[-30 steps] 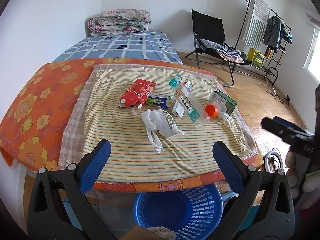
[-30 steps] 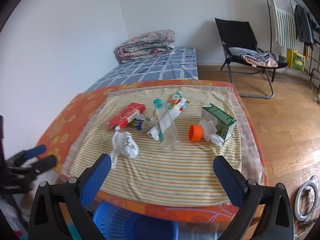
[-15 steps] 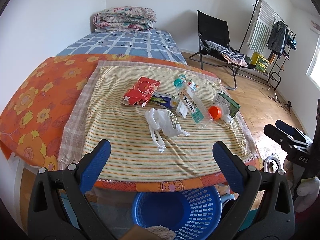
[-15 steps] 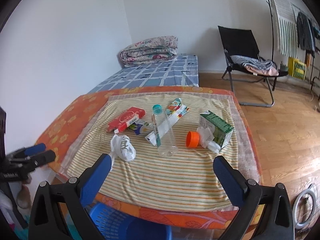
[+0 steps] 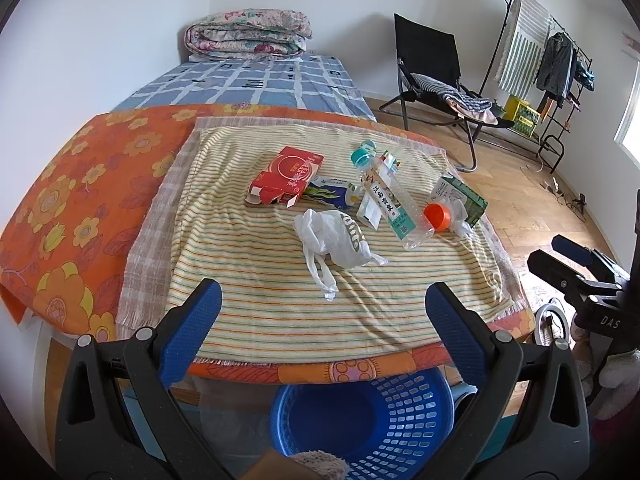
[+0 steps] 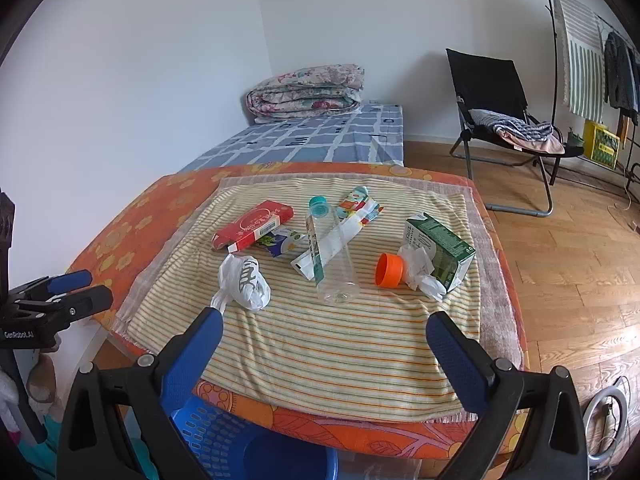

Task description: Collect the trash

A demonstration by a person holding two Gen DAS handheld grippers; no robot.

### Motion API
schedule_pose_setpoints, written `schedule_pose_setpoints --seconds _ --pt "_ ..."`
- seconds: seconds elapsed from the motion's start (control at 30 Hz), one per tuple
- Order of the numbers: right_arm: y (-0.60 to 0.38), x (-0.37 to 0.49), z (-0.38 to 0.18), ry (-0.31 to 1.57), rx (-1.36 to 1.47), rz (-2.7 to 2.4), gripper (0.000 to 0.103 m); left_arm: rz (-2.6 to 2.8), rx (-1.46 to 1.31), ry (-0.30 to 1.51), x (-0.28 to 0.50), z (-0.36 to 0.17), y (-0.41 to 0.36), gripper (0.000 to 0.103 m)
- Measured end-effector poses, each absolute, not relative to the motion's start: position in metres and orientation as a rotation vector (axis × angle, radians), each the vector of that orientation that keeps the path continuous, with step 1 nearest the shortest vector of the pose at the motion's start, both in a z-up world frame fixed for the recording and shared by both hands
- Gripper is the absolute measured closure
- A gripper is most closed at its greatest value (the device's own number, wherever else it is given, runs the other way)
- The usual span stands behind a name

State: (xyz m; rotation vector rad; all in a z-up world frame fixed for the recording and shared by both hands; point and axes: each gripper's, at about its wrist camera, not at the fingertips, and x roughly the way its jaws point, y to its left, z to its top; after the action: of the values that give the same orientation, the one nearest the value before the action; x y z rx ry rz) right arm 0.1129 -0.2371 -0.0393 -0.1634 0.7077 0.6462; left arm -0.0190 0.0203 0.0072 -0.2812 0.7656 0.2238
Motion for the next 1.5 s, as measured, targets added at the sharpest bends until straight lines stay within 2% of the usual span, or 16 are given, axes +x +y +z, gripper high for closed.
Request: schedule_pose_setpoints --seconds 0.27,1.2,1.5 --pt "-0.239 0.117 -0.043 0.735 -0.144 0.628 0.0 0.228 -0.277 0.772 -0.02 -0.007 0.026 0.0" --pt "-0.241 0.117 -0.057 0.775 -0.147 0.619 0.001 0.238 -0.27 0.797 -0.025 -0.008 0.029 0.0" --pt "-0.243 0.133 -0.053 0.805 -0.129 0.617 0.001 0.224 -0.326 0.888 -0.01 -0.028 0.035 0.0"
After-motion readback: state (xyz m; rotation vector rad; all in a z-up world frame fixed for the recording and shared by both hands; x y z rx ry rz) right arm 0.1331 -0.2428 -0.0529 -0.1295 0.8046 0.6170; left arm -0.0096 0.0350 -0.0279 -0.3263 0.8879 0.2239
